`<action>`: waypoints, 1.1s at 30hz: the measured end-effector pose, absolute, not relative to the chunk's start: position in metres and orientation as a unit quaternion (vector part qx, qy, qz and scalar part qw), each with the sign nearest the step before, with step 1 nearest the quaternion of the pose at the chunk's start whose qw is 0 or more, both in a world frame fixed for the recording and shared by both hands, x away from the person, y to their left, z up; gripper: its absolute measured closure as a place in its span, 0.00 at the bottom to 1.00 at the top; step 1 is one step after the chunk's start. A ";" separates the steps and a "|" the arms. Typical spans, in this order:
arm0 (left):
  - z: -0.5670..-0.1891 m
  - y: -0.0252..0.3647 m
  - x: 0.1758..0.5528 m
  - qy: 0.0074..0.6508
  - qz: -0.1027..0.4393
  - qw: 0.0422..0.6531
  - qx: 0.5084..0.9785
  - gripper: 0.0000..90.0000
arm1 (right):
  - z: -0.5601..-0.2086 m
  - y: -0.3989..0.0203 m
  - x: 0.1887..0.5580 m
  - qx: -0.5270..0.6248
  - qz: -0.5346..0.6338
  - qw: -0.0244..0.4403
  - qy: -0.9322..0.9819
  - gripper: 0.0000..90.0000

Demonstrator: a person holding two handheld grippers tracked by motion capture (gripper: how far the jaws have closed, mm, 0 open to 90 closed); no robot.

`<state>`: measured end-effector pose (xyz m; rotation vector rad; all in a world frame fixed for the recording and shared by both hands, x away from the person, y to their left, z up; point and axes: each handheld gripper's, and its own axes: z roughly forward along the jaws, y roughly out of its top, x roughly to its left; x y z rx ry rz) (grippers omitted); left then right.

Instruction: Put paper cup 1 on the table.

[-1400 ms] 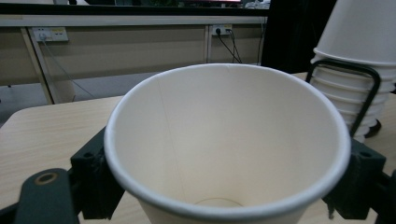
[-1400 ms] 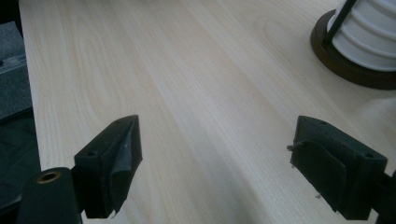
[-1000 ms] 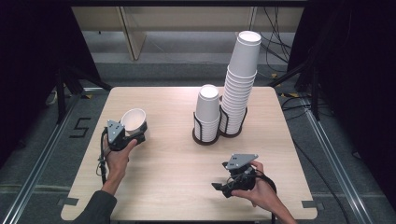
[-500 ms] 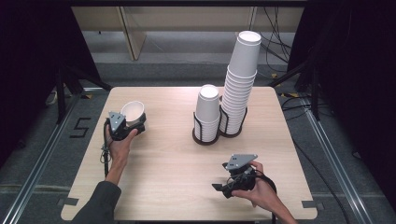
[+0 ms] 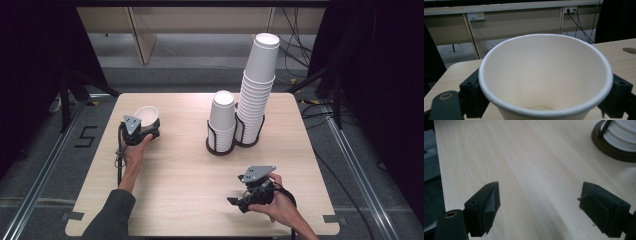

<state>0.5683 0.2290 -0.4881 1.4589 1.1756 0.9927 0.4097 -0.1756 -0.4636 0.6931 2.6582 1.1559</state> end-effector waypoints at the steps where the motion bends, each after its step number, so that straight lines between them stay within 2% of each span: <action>1: -0.489 0.229 0.569 0.483 0.406 0.489 0.602 0.15 | -0.463 -0.176 0.410 0.231 0.386 0.081 0.889 0.20; 13: -0.500 0.230 0.571 0.483 0.393 0.474 0.622 0.13 | -0.463 -0.178 0.409 0.233 0.383 0.082 0.890 0.20; 21: -0.509 0.234 0.567 0.501 0.352 0.449 0.650 0.15 | -0.464 -0.178 0.409 0.233 0.384 0.077 0.890 0.20; 33: -0.498 0.248 0.543 0.503 0.324 0.451 0.662 0.16 | -0.463 -0.181 0.408 0.237 0.383 0.076 0.889 0.20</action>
